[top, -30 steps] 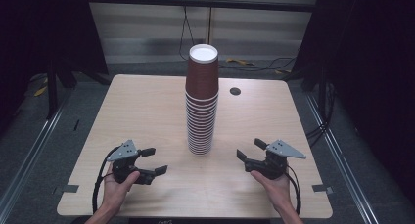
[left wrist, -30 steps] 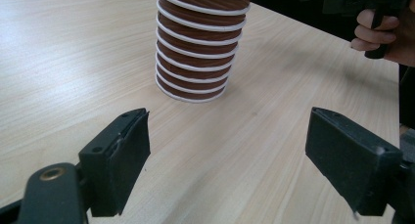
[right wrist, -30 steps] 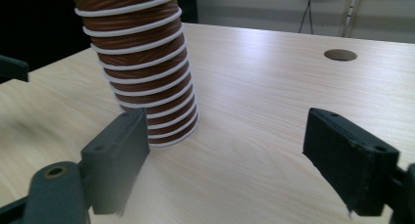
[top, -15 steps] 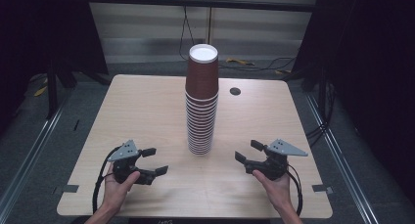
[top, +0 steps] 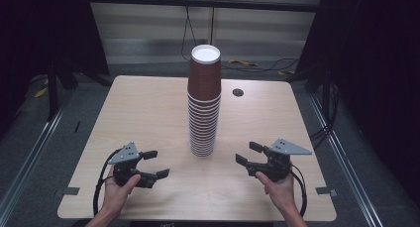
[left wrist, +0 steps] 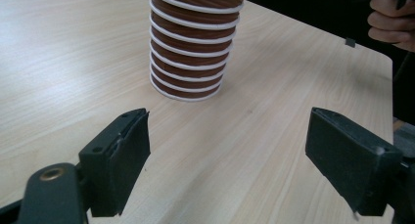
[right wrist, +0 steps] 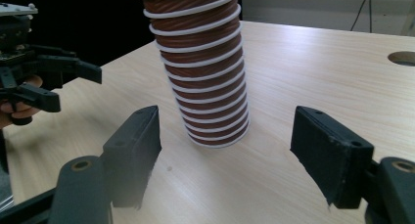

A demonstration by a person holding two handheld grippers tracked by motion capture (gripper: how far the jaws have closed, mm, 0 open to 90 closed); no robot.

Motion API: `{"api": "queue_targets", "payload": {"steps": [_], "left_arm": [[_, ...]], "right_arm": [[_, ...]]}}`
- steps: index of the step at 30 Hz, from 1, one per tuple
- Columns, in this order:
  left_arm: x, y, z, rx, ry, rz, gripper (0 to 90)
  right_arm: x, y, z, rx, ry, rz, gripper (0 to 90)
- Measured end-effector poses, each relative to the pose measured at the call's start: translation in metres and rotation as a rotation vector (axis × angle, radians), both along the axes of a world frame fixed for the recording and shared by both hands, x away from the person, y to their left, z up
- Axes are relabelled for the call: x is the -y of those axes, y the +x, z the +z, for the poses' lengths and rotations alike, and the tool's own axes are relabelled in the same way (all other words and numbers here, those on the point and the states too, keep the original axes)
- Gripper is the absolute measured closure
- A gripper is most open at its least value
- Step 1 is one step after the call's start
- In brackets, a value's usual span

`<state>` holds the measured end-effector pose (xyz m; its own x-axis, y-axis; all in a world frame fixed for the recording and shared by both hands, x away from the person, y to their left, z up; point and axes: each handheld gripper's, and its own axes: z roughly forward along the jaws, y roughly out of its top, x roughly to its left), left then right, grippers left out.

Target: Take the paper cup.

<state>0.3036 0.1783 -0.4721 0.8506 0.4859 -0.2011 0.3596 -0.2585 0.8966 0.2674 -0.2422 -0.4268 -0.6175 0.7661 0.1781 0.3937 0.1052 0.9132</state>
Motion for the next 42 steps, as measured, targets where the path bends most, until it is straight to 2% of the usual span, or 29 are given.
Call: {"api": "queue_targets", "payload": {"steps": [5,7,12,14,16,19,21,26,33,36,42], "left_arm": [[0.002,-0.001,0.0,0.0,-0.011,-0.019,16.7],[0.003,-0.002,0.0,-0.001,-0.016,-0.021,16.7],[0.004,-0.002,0.0,-0.002,-0.014,-0.027,16.7],[0.004,-0.003,0.0,-0.003,-0.012,-0.025,16.7],[0.004,-0.003,0.0,-0.002,-0.01,-0.027,16.7],[0.004,-0.003,0.0,-0.007,-0.017,-0.041,16.7],[0.005,-0.003,-0.001,-0.006,-0.014,-0.042,16.7],[0.006,-0.004,-0.001,-0.001,-0.009,-0.047,16.7],[0.007,-0.004,-0.001,-0.002,0.0,-0.036,16.7],[0.007,-0.004,-0.001,0.003,0.026,-0.016,16.7],[0.008,-0.004,-0.002,-0.003,0.026,-0.024,16.7]], "right_arm": [[-0.003,0.002,0.008,0.007,-0.013,0.026,30.0],[-0.004,0.002,0.012,0.01,-0.034,0.026,30.0],[-0.004,0.005,0.017,0.02,0.003,0.07,27.3],[-0.005,0.006,0.02,0.023,-0.011,0.064,27.3],[-0.004,0.008,0.022,0.019,-0.002,0.074,27.5],[-0.007,0.009,0.025,0.03,-0.036,0.058,27.4],[-0.007,0.01,0.027,0.029,-0.025,0.066,27.5],[-0.007,0.015,0.039,0.051,-0.028,0.063,27.4],[-0.008,0.022,0.06,0.053,-0.041,0.071,24.6],[-0.01,0.026,0.067,0.061,-0.044,0.082,24.1],[-0.014,0.033,0.079,0.085,-0.043,0.094,25.5]]}}
